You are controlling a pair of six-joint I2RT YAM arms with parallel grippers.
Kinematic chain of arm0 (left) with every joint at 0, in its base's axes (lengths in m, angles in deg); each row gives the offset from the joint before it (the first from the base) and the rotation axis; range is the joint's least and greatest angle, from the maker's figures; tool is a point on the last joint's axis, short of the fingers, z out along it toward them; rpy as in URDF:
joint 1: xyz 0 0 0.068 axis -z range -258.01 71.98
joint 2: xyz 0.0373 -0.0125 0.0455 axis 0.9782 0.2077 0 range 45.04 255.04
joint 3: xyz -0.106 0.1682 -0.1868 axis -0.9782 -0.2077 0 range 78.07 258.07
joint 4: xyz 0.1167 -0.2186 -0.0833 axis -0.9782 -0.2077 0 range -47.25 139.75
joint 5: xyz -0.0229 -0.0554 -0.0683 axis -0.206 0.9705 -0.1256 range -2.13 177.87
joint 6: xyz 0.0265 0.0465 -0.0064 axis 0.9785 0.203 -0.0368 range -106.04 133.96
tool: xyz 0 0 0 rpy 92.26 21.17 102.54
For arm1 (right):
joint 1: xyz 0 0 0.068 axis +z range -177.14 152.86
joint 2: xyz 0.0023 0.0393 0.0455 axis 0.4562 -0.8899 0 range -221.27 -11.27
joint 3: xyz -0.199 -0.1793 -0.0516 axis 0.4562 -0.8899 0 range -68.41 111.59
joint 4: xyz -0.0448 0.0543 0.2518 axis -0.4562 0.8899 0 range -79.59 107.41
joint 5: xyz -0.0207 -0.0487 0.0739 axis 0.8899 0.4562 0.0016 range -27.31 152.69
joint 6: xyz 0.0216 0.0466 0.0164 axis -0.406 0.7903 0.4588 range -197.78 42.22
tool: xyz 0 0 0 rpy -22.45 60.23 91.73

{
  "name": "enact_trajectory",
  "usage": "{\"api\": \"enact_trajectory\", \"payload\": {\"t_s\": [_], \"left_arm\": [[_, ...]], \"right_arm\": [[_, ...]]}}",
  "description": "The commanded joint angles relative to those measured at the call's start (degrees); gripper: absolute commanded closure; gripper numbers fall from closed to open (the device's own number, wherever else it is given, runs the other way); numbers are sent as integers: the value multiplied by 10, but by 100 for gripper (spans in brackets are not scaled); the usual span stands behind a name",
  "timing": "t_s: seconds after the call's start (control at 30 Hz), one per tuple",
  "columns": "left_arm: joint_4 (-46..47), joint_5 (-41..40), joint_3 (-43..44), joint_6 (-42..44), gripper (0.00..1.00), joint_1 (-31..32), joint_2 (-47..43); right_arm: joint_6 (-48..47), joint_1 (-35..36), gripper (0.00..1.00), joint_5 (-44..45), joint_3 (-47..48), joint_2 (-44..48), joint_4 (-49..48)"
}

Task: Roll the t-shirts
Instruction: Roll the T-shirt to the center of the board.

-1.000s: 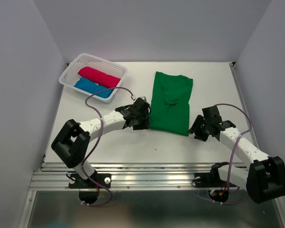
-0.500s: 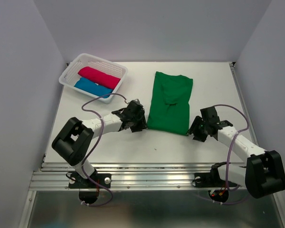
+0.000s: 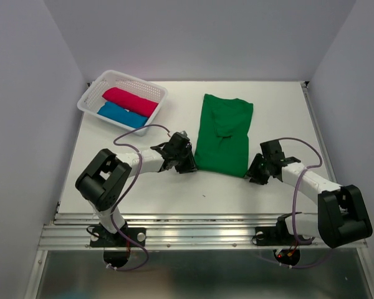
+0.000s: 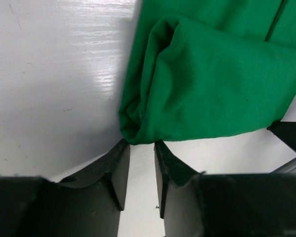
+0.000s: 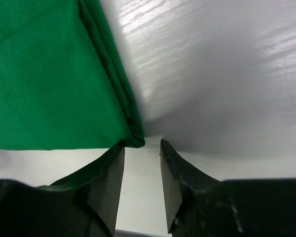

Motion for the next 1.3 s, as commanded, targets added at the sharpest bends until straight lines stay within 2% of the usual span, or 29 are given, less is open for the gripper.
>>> {"api": "enact_trajectory", "payload": {"t_s": [0.0,0.23,0.3,0.4,0.53,0.77,1.1,1.27], "left_arm": [[16,1,-8,0,67,-3,-1],[13,-2,-12,-1,72,-10,5],[12,-5,-13,0,71,-10,4],[2,-20,-16,-3,61,-10,-9],[-14,-42,-22,0,55,-10,-33],[0,-46,-30,-6,54,-12,-42],[56,-25,-36,-23,55,-13,-30],[77,-9,-33,-28,64,-13,-13]], "right_arm": [[1,5,62,-2,-3,-18,-39],[4,5,81,3,5,-23,-41],[4,5,90,4,5,-23,-39],[7,5,99,11,4,-21,-35],[7,5,99,14,3,-18,-32],[8,5,99,15,3,-16,-30],[6,5,99,19,4,-13,-25],[6,5,99,18,4,-11,-23]]}}
